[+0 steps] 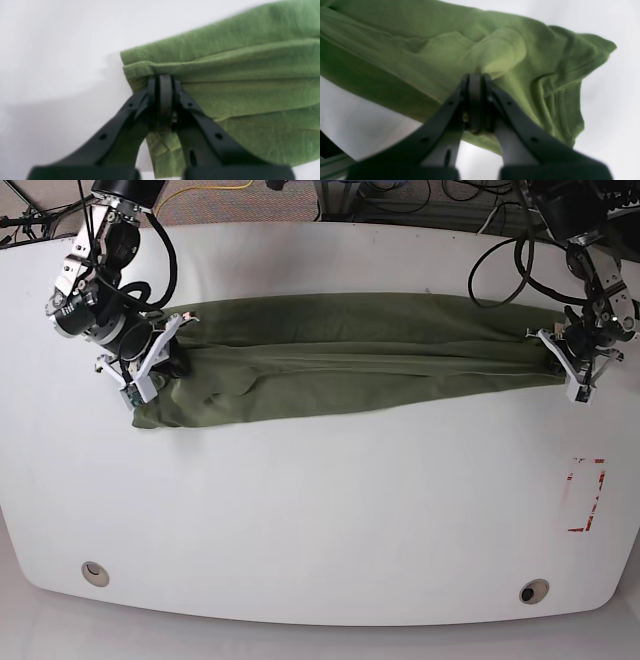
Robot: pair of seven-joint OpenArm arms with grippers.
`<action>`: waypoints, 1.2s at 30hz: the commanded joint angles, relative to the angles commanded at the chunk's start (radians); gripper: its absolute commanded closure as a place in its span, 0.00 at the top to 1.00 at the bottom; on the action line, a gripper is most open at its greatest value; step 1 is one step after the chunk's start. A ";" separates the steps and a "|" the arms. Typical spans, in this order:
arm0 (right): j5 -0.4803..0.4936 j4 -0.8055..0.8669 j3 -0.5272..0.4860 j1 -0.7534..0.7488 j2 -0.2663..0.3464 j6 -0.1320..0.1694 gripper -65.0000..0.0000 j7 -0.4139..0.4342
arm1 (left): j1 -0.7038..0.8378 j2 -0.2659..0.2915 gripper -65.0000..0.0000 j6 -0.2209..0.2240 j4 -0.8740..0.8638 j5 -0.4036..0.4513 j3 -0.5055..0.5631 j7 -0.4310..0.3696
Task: Fold the T-shirt properly
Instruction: 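Pull the shirt taut between both grippers, stretching it lengthwise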
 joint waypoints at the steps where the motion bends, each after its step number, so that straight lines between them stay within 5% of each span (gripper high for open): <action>1: 0.000 -0.002 0.002 -0.002 0.000 0.000 0.01 0.000 | 0.000 0.000 0.00 0.000 -0.002 0.000 0.000 0.000; 11: 0.000 -0.078 -0.002 -0.028 0.017 0.000 0.06 0.000 | 0.000 -0.017 0.00 0.000 0.000 0.000 0.002 0.000; 14: -0.002 -0.084 -0.002 -0.031 0.017 0.000 0.22 0.000 | 0.000 -0.020 0.00 0.000 0.000 0.000 0.002 0.000; 20: 0.005 -0.077 0.008 -0.035 0.021 0.000 0.71 0.000 | 0.000 -0.020 0.00 0.000 0.002 -0.003 0.002 0.000; 22: 0.009 -0.061 0.038 -0.035 0.018 0.000 0.79 0.000 | 0.000 -0.020 0.00 -0.002 0.005 -0.005 0.002 0.000; 28: 0.049 0.041 0.089 -0.031 -0.011 0.000 0.73 0.000 | -0.023 -0.017 0.05 -0.045 0.041 -0.006 0.000 0.003; 36: 0.103 0.074 0.071 -0.002 -0.064 0.000 0.58 0.000 | -0.026 0.006 0.40 -0.045 0.160 -0.006 -0.006 0.005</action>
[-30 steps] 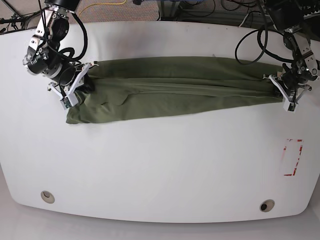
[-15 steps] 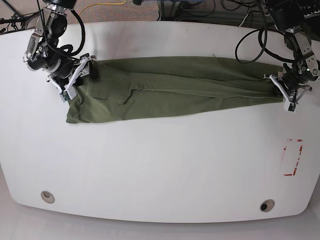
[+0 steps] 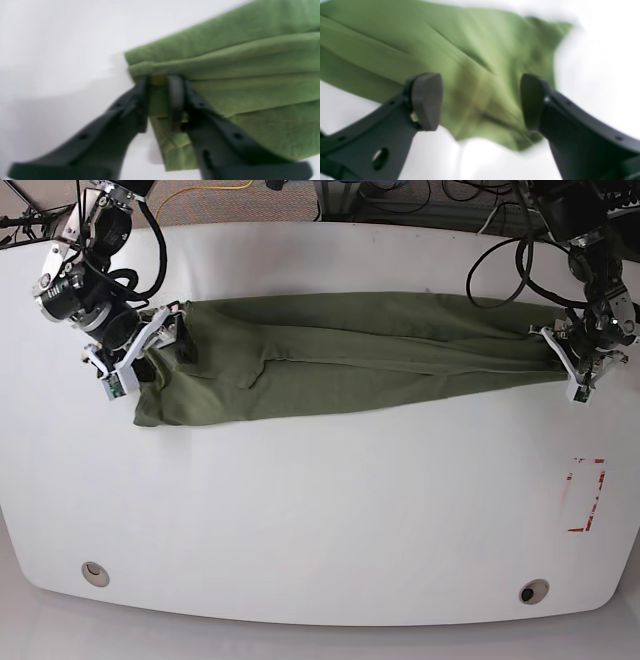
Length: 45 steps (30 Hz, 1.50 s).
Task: Fold the T-shirt properly
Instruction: 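Pull the shirt taut between both grippers, stretching it lengthwise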
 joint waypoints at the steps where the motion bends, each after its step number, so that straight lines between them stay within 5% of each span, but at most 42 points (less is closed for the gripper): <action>1: -0.002 -0.002 -0.006 0.000 -0.005 0.000 0.56 0.000 | 0.000 0.002 0.43 0.000 0.009 0.000 0.000 0.000; 5: -0.077 -0.002 -0.104 0.005 -0.015 0.000 0.36 0.002 | 0.000 0.003 0.59 0.000 0.098 -0.021 0.000 0.000; 11: -0.204 -0.002 -0.198 0.002 -0.055 0.000 0.15 0.040 | 0.000 -0.002 0.67 0.000 0.158 -0.153 -0.041 0.037; 20: -0.416 -0.109 -0.252 -0.003 -0.080 0.000 0.15 0.137 | -0.044 -0.006 0.78 0.000 0.106 -0.301 -0.210 0.183; 34: -0.420 -0.170 -0.255 -0.005 -0.077 0.000 0.15 0.178 | 0.052 -0.086 0.79 0.000 -0.074 -0.601 -0.256 0.258; 45: -0.420 -0.170 -0.252 -0.005 -0.077 0.000 0.15 0.178 | 0.080 -0.081 0.79 0.000 -0.152 -0.624 -0.233 0.256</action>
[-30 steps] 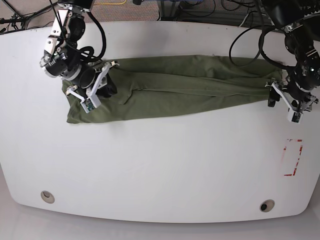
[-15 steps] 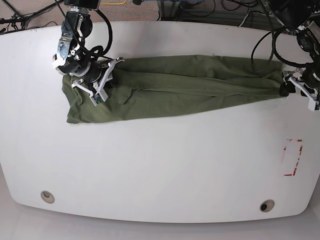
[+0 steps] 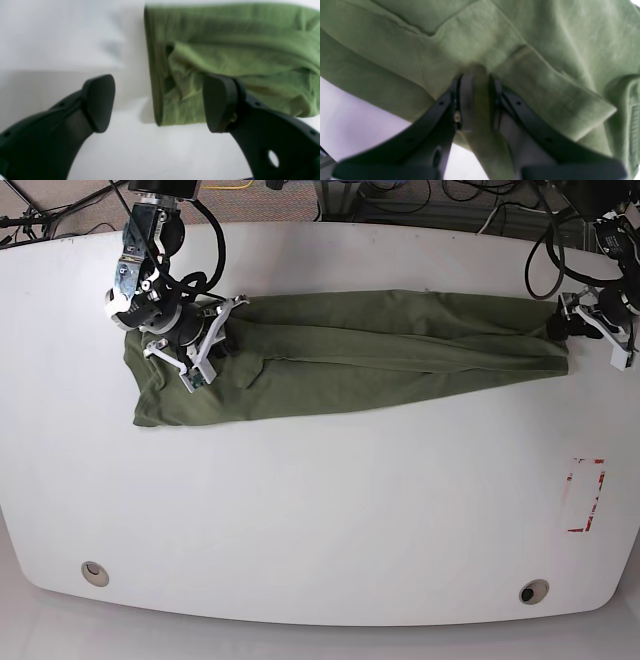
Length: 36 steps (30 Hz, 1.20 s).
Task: Fold the T-shirt properly
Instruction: 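Pull the shirt taut between both grippers, stretching it lengthwise, then fold the shirt end with the left gripper toward the right gripper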
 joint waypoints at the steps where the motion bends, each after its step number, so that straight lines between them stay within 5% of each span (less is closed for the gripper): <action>1: 0.000 -0.002 0.000 0.000 0.000 0.000 0.15 0.000 | -0.002 0.000 0.79 0.000 -0.003 0.000 0.008 0.000; 16: 0.002 -0.002 0.002 -0.002 0.000 0.000 0.14 0.000 | -0.041 0.037 0.76 0.000 -0.018 -0.005 0.061 -0.002; 19: 0.002 -0.002 0.002 -0.002 0.000 0.000 0.14 0.000 | -0.043 0.037 0.64 0.000 -0.020 0.005 0.064 -0.002; 26: 0.005 -0.002 0.002 -0.002 -0.003 0.000 0.14 0.000 | -0.044 0.038 0.02 0.000 -0.020 0.000 0.081 0.000; 36: 0.000 -0.002 0.002 -0.002 -0.006 0.000 0.14 0.000 | -0.040 0.032 0.00 0.000 0.040 0.002 0.106 -0.002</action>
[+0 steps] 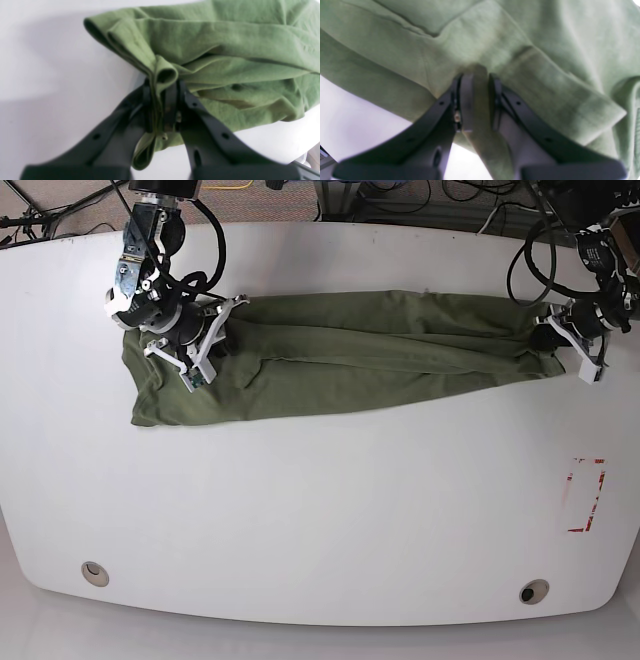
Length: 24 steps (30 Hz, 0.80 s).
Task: Fold the T-shirt properly
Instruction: 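Fold the shirt end with the left gripper toward the right gripper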
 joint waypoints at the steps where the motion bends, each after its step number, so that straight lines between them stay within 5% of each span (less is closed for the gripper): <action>1: -0.002 0.000 0.000 0.000 0.000 0.000 0.14 0.000 | 0.000 0.000 0.00 0.000 0.015 0.000 0.002 0.000; 14: -0.003 -0.084 0.002 0.008 0.006 0.000 0.14 0.029 | 0.002 0.009 0.00 0.000 0.361 -0.003 0.137 0.038; 24: -0.003 -0.120 0.002 0.003 0.006 0.000 0.14 0.064 | -0.002 0.074 0.00 0.000 0.476 -0.003 0.305 0.044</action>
